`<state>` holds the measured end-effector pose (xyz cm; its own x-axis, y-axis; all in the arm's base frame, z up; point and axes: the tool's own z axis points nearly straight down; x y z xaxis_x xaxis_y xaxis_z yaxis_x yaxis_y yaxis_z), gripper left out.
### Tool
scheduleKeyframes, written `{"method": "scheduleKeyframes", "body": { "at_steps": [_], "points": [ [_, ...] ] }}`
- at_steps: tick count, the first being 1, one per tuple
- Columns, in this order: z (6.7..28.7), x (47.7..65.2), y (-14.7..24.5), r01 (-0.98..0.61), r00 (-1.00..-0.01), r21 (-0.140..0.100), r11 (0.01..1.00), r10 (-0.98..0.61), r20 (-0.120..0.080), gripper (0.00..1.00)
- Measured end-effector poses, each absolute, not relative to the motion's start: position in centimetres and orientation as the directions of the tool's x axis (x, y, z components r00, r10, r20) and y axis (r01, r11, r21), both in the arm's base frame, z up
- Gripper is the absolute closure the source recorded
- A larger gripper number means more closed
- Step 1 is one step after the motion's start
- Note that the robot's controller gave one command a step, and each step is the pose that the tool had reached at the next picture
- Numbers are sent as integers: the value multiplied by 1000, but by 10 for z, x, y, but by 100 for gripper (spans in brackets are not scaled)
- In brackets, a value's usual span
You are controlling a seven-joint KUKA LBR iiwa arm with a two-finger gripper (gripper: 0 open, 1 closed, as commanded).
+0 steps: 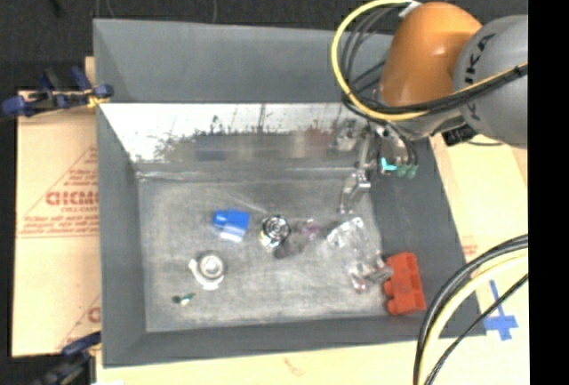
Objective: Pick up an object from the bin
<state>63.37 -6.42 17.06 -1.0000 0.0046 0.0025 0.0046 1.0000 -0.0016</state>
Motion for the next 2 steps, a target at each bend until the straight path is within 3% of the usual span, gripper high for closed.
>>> {"method": "scheduleKeyframes", "body": {
  "at_steps": [1,2],
  "points": [
    [73,600,-20,-71,-997,-4,998,-71,-10,0],
    [102,578,-24,41,-999,1,999,41,-4,0]
  ]
}}
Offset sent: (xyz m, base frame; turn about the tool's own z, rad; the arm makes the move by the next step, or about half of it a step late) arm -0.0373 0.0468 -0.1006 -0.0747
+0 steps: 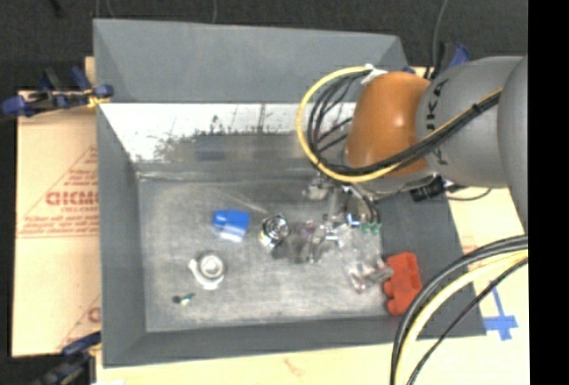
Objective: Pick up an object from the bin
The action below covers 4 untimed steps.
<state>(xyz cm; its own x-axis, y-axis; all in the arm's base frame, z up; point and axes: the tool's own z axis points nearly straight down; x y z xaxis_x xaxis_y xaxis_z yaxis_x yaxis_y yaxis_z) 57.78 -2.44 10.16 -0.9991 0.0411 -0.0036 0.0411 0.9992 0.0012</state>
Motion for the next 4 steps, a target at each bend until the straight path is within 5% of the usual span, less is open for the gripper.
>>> {"method": "scheduleKeyframes", "body": {
  "at_steps": [3,4],
  "points": [
    [76,566,-21,75,-997,3,997,75,-6,0],
    [79,568,-22,75,-997,2,997,75,-11,100]
  ]
}}
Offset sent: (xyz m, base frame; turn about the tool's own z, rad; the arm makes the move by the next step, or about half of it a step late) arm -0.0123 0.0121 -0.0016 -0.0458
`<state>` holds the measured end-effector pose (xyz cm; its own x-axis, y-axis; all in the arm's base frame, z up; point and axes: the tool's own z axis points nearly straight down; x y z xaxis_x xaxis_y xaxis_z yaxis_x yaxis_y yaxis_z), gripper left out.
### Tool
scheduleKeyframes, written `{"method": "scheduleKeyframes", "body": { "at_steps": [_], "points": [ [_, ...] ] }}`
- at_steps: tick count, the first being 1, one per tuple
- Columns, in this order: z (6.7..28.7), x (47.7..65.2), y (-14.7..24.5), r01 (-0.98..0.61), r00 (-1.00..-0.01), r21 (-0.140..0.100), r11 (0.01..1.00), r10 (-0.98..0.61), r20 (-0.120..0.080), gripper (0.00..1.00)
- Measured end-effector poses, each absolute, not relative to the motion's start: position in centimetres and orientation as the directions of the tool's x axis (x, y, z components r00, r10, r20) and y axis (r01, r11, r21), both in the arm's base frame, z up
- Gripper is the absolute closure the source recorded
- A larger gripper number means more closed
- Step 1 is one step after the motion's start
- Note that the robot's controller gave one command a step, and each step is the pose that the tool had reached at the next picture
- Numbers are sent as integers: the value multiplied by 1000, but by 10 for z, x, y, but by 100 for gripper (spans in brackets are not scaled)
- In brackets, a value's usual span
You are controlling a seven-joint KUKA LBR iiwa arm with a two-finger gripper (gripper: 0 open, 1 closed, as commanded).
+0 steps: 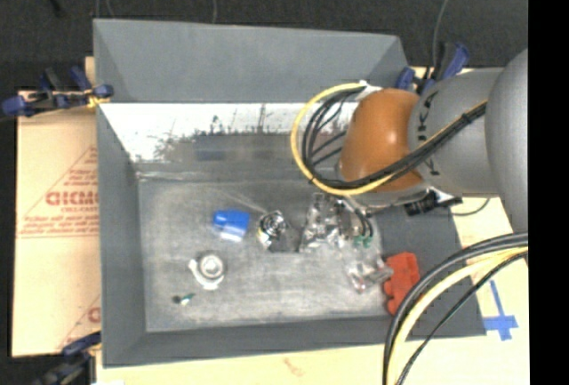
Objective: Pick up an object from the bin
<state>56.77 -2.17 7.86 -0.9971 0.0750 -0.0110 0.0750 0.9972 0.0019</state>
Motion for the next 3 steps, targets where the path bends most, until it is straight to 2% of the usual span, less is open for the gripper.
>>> {"method": "scheduleKeyframes", "body": {
  "at_steps": [1,3],
  "points": [
    [158,570,-22,70,-997,2,998,70,-12,100],
    [181,573,-22,66,-998,0,998,66,-7,100]
  ]
}}
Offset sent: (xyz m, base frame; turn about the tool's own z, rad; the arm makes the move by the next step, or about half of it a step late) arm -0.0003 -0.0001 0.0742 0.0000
